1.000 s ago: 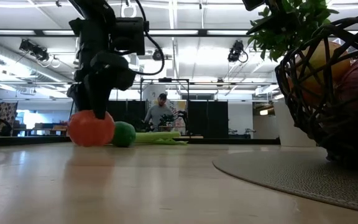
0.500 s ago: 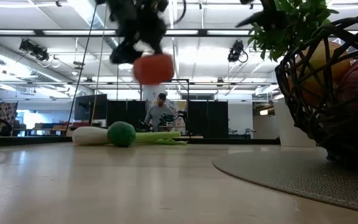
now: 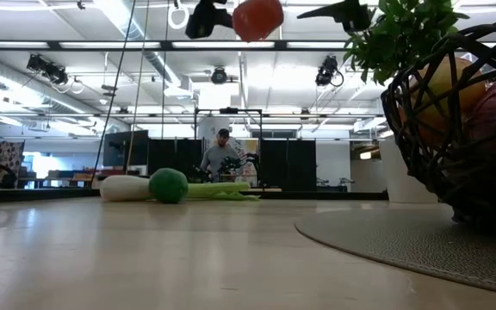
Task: Build produce basket
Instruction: Put the orange squash into the black basket
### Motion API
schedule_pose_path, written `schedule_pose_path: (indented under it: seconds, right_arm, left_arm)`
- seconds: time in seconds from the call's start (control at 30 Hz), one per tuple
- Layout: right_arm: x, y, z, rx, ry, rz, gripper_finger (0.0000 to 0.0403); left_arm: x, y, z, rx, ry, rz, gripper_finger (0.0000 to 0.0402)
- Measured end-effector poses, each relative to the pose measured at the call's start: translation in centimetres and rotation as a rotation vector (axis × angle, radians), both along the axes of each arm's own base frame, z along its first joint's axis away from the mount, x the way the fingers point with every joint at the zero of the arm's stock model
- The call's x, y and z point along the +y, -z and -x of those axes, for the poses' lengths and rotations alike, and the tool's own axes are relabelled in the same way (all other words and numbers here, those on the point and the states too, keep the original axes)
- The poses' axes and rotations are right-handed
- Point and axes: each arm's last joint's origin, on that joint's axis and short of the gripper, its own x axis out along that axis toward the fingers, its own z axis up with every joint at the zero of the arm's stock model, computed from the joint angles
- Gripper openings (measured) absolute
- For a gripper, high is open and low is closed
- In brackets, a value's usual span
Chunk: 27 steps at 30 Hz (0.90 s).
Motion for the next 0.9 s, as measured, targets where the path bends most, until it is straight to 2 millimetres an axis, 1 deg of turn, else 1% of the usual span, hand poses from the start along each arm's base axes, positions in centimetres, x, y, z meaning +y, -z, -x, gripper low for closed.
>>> schedule_pose_path:
  seconds: [0.13,0.4,0.67,0.9]
  right_arm:
    - [-0.3,-0.1,0.0,-0.010,0.010,0.017,0.0363]
    - [-0.4,-0.1,0.0,-0.005,0.034,0.106,0.0363]
    - [-0.6,-0.6,-0.3,-0.054,0.063,0.188,0.0363]
    - [-1.2,-0.5,-0.5,-0.051,0.091,0.193,0.0363]
  left_arm:
    - [0.1,-0.5,-0.2,-0.039,-0.050,0.053,0.0250]
    - [0.2,-1.4,-0.8,-0.145,-0.131,0.156,0.0254]
    - [0.3,-1.6,-1.0,-0.171,-0.179,0.187,0.0254]
    - [0.4,-2.4,-1.3,-0.255,-0.189,0.202,0.0252]
